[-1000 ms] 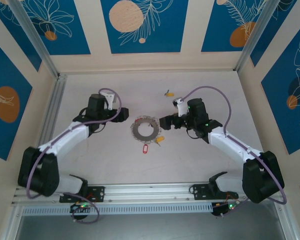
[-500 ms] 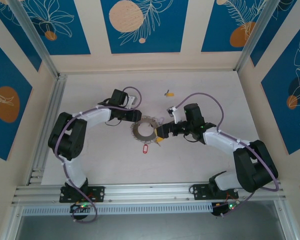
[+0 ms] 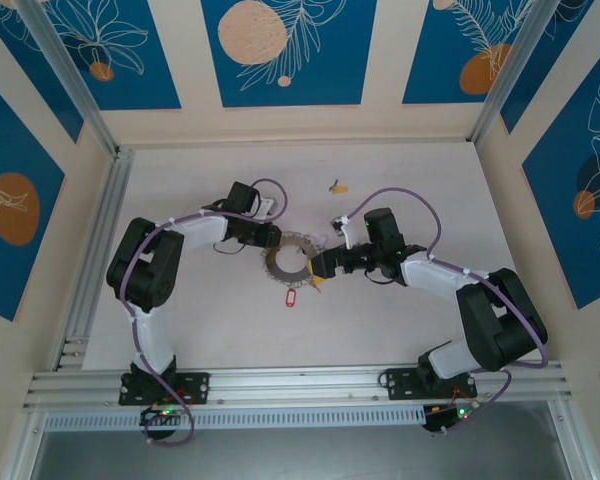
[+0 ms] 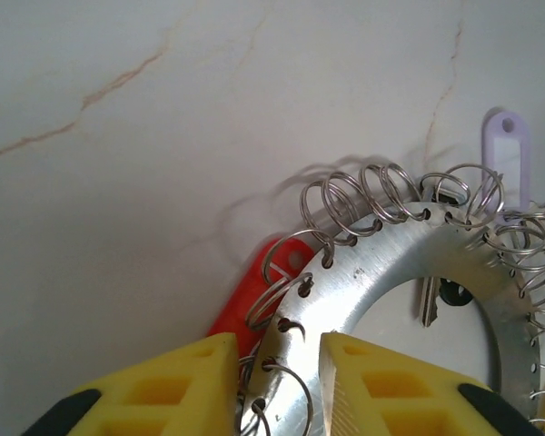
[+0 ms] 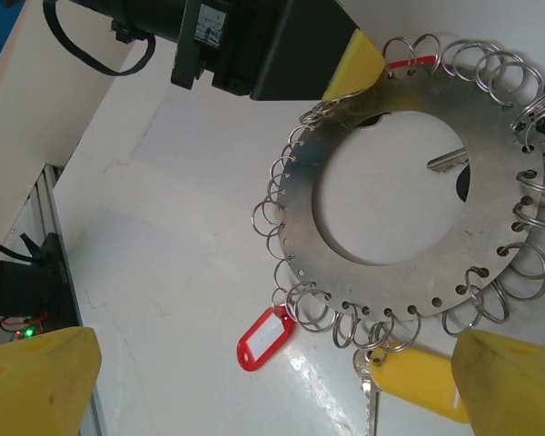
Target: Put the keys on the keyring
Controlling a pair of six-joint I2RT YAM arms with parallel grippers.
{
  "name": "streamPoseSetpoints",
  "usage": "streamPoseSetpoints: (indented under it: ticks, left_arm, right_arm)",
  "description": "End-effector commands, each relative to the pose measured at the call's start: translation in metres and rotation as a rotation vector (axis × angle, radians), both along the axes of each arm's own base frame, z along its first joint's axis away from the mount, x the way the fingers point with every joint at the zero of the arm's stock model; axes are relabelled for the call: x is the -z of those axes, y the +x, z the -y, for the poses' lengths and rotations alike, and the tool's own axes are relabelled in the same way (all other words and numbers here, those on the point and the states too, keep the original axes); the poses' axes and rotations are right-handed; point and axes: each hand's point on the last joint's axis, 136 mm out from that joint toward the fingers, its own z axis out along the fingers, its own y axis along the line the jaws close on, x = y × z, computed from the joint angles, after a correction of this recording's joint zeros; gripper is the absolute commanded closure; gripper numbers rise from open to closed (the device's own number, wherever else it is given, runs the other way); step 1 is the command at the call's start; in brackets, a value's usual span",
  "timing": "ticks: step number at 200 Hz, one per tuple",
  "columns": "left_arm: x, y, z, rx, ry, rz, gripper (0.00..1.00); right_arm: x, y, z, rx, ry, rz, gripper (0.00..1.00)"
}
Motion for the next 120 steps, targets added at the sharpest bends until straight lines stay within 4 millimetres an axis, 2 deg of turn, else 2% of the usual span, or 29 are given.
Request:
streamPoseSetpoints:
  ticks: [1, 37, 63, 120]
  left_arm:
    - [0.001, -0.005, 0.008, 0.035, -0.016, -0.011, 0.77]
    - [-0.001, -0.01, 0.006, 0.041, -0.011, -0.016, 0.83]
    - [0.0, -0.012, 0.002, 0.038, 0.009, -0.011, 0.84]
    - [0.003, -0.016, -0.007, 0.052, 0.105, 0.008, 0.75]
  right_arm:
    - [-0.015, 0.003, -0.009, -0.026, 0.031, 0.025, 0.01]
    - [-0.015, 0.002, -0.009, -0.022, 0.028, 0.029, 0.01]
    - [-0.02, 0.003, -0.009, -0.025, 0.03, 0.044, 0.01]
    - [-0.026, 0.002, -0.009, -0.026, 0.032, 0.067, 0.01]
